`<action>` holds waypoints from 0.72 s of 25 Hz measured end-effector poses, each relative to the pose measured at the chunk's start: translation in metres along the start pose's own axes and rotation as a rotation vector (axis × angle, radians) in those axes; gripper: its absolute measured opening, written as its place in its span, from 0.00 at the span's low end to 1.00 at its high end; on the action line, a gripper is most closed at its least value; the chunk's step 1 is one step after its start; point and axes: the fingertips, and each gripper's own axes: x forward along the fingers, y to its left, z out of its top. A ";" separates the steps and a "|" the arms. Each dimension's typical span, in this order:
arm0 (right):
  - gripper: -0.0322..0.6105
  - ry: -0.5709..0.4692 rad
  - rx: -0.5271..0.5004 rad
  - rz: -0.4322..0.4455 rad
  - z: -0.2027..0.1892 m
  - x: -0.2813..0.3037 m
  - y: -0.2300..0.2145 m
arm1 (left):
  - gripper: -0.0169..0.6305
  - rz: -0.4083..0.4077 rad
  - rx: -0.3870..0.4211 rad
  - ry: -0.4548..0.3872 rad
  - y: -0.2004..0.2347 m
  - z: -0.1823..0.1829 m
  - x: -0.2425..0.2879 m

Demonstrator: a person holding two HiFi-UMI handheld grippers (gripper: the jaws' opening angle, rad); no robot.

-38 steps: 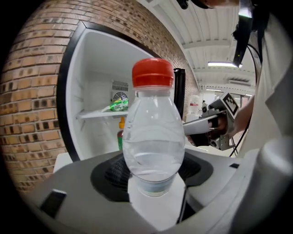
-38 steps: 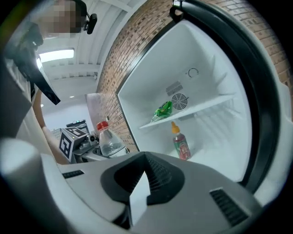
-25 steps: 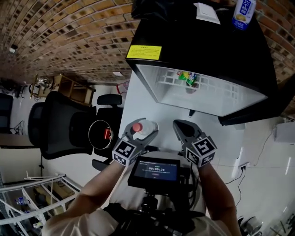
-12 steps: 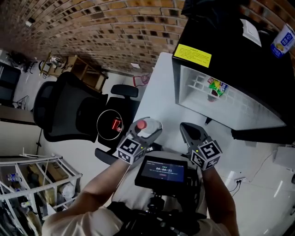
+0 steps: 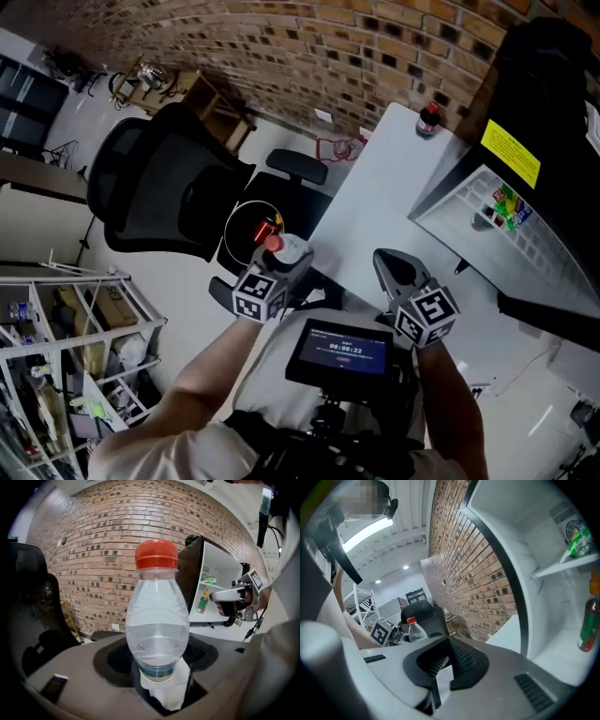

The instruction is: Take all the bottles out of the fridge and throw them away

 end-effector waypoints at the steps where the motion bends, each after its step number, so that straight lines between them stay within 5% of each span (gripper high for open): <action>1: 0.05 0.005 -0.003 0.008 0.000 0.007 0.004 | 0.51 0.022 -0.006 0.009 0.013 -0.005 -0.004; 10: 0.05 0.066 0.011 0.016 -0.009 0.050 0.018 | 0.51 0.222 -0.079 0.109 0.128 -0.078 -0.022; 18: 0.05 0.149 0.014 0.012 -0.022 0.079 0.029 | 0.51 0.221 -0.042 0.272 0.190 -0.141 0.007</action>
